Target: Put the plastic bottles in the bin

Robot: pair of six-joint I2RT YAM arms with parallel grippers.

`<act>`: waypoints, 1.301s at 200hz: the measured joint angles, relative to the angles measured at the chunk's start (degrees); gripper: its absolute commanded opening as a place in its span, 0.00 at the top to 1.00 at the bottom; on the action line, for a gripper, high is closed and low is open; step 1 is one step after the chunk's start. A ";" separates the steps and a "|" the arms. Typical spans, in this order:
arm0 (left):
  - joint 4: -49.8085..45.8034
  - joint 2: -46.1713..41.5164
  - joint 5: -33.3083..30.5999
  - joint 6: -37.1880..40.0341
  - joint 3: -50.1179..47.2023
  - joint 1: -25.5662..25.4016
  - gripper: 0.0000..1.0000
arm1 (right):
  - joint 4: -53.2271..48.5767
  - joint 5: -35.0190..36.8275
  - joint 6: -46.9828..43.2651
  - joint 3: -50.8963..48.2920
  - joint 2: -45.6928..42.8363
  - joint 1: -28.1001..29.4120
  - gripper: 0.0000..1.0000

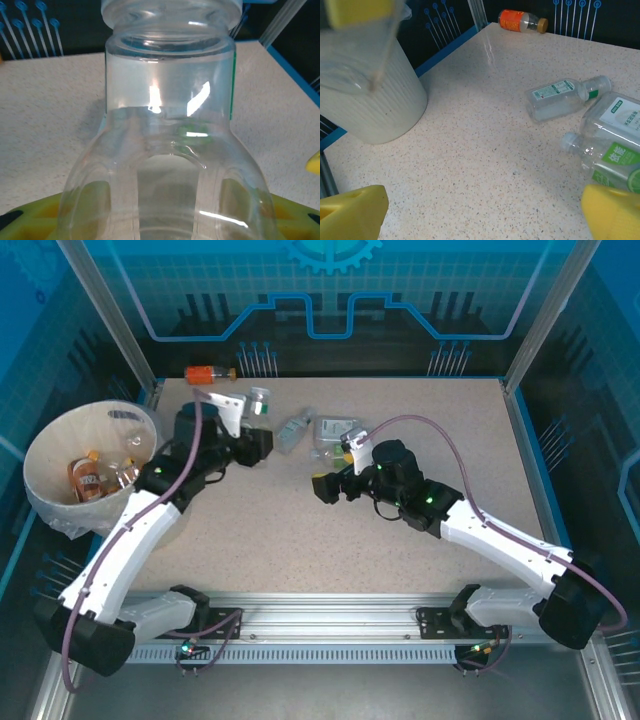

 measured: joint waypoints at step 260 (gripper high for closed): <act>-5.90 -2.25 9.01 -1.09 3.87 49.77 0.68 | -1.86 2.60 -0.85 0.02 -0.37 0.00 0.00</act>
